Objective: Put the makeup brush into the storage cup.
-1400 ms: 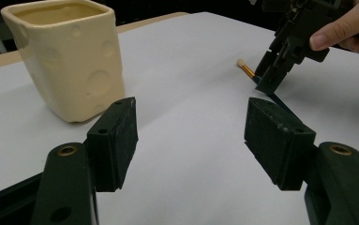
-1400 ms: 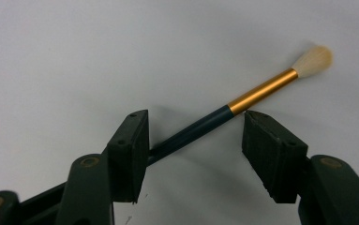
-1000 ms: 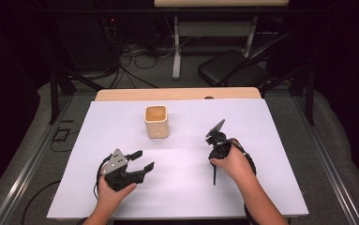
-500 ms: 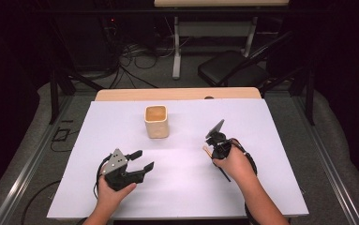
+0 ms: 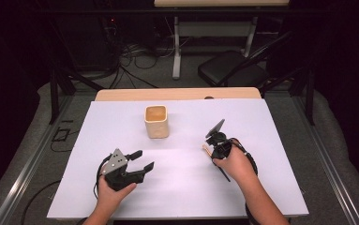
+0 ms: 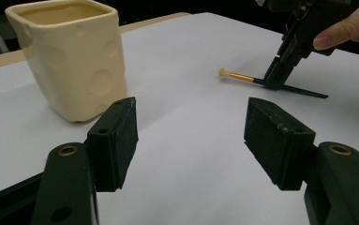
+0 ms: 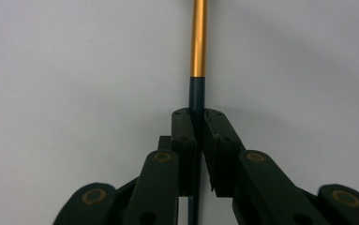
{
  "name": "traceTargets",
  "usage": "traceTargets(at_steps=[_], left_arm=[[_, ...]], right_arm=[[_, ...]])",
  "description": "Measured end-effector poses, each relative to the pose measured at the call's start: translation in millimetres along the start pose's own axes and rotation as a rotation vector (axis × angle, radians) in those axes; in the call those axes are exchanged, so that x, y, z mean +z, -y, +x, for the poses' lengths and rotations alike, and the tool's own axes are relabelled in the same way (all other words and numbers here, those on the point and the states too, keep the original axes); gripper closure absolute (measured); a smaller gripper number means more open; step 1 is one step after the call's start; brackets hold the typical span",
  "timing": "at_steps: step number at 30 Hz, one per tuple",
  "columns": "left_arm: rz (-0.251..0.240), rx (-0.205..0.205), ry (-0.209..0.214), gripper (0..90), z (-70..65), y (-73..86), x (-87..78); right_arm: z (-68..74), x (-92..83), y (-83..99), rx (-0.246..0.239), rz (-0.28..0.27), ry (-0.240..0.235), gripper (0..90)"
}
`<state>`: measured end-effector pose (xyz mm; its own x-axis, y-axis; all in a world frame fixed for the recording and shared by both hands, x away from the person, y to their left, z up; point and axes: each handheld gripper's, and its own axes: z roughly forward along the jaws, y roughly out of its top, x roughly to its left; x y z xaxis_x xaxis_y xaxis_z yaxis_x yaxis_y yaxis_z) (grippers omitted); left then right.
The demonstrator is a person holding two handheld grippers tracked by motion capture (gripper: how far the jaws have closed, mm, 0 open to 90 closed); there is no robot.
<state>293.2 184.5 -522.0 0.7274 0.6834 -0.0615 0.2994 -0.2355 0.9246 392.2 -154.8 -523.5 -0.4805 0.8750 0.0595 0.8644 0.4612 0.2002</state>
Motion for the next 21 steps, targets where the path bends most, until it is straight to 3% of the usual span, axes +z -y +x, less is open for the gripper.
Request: traceTargets(at_steps=[6, 7, 8, 17, 21], left_arm=[[-0.001, -0.001, 0.008, 35.0, 0.2, 0.1, 0.3], [-0.001, -0.001, 0.008, 35.0, 0.1, 0.1, 0.4], [-0.001, -0.001, 0.008, 35.0, 0.0, 0.1, 0.5], [0.0, -0.003, 0.013, 35.1, 0.1, 0.4, 1.2], [0.0, -0.003, 0.01, 35.1, -0.1, 0.5, 1.4]], right_arm=[[-0.7, -6.8, 0.5, -0.016, 0.005, -0.001, 82.7], [-0.3, -12.0, -1.3, -0.029, 0.071, 0.023, 82.7], [-0.3, -6.1, 1.4, -0.02, -0.027, -0.007, 82.7], [-1.6, -13.8, 1.4, -0.03, -0.005, 0.004, 82.7], [-2.6, -12.6, 2.5, -0.019, -0.027, -0.008, 82.7]])
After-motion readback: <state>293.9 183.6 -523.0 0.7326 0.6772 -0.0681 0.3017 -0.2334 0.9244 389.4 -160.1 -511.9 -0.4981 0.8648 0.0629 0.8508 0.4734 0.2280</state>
